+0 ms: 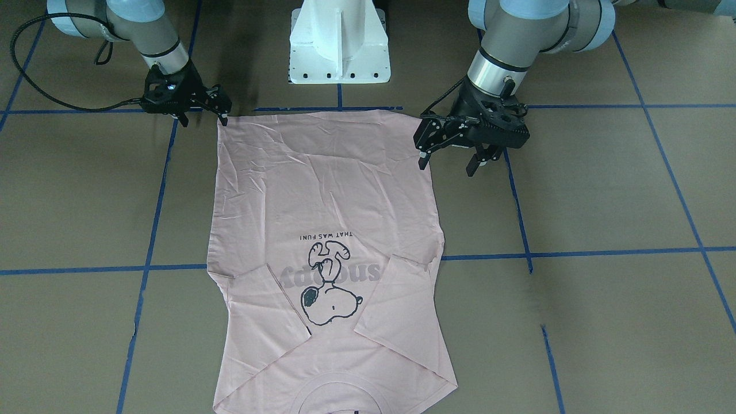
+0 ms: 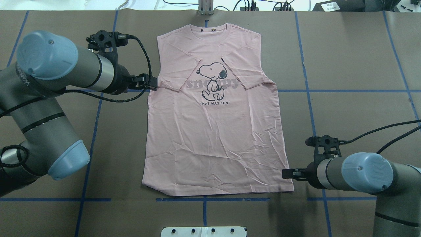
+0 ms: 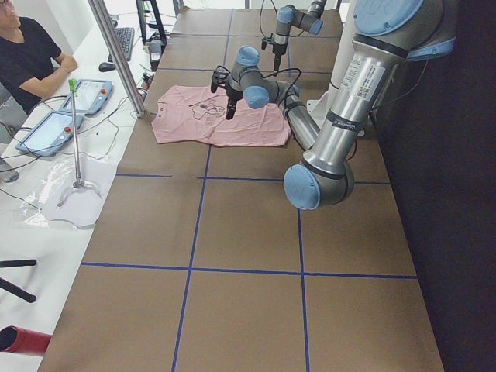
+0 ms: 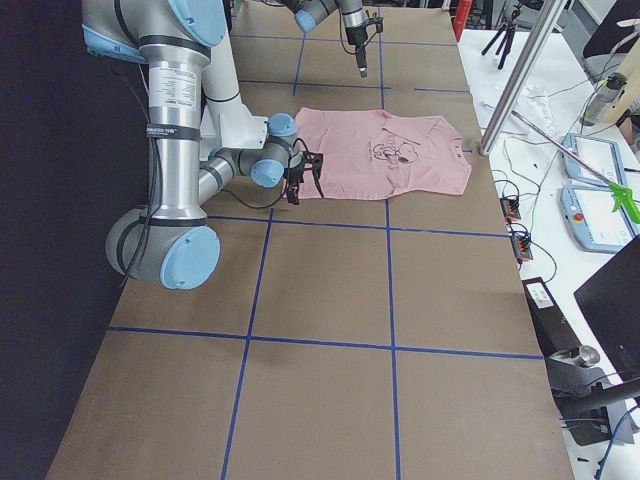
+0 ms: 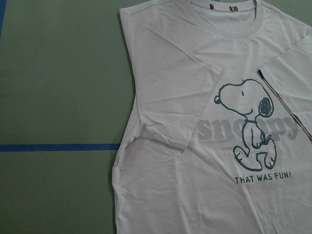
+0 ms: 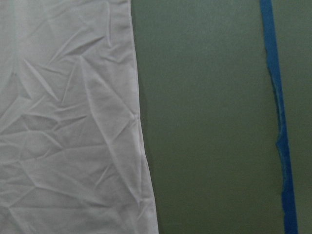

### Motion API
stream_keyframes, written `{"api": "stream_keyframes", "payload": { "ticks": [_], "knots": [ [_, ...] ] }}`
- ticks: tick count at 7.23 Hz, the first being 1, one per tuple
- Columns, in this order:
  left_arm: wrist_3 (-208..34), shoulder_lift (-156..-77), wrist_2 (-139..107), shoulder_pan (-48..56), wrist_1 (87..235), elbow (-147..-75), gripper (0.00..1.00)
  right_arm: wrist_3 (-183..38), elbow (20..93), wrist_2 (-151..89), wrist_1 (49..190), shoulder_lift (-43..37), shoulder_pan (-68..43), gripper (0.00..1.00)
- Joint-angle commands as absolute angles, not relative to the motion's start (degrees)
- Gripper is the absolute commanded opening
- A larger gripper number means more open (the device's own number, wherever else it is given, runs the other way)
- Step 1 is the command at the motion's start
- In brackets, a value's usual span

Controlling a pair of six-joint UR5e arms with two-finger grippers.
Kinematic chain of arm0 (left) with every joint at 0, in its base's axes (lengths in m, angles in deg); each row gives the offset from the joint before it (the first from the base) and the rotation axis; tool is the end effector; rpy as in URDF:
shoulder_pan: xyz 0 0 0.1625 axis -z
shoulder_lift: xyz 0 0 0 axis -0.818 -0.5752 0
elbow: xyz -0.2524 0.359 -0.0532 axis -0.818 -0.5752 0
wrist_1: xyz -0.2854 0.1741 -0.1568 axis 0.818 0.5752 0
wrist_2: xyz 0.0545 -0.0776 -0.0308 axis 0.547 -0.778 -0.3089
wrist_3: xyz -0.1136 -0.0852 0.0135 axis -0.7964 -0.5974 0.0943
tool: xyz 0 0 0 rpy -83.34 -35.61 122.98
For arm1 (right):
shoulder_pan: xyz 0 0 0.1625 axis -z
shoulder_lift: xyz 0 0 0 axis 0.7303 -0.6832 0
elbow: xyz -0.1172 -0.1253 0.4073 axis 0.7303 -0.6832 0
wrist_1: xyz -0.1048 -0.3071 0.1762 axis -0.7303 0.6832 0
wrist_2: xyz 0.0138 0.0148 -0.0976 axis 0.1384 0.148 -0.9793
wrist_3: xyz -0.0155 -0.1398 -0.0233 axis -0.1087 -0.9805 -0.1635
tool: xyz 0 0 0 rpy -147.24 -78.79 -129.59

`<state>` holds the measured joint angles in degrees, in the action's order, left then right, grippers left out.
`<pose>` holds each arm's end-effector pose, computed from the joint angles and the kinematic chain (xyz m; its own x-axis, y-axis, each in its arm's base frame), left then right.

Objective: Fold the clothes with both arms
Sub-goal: 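Move the right gripper to the hem corner nearest the robot while the left gripper waits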

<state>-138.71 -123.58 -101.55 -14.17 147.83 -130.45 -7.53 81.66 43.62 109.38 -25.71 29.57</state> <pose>0.3964 -0.4613 0.2881 0.5203 0.0561 -0.8522 0.2407 0.9477 0.2093 -0.4062 -0.2471 0.4772 0.6584 0.0542 0.7507 -0.1087 0.9938 0.0235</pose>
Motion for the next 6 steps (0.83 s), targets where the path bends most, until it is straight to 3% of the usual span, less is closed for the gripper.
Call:
{"api": "stream_keyframes", "payload": {
  "ticks": [1,4,5,6],
  "knots": [
    [-138.7,-123.8,-101.5,-14.2,147.8,-130.5,1.0,-7.5,79.2,42.3,109.3,-23.6,32.4,1.0],
    [-138.6,-123.7,-101.5,-14.2,147.8,-130.4,1.0,-7.5,79.2,42.6,111.0,-22.4,32.9,0.99],
    [-138.6,-123.5,-101.5,-14.2,147.8,-130.4,1.0,-7.5,79.1,42.6,112.1,-21.6,33.0,0.94],
    [-138.6,-123.5,-101.5,-14.2,147.8,-130.4,1.0,-7.5,79.2,42.7,114.3,-20.4,32.9,0.79]
  ]
}}
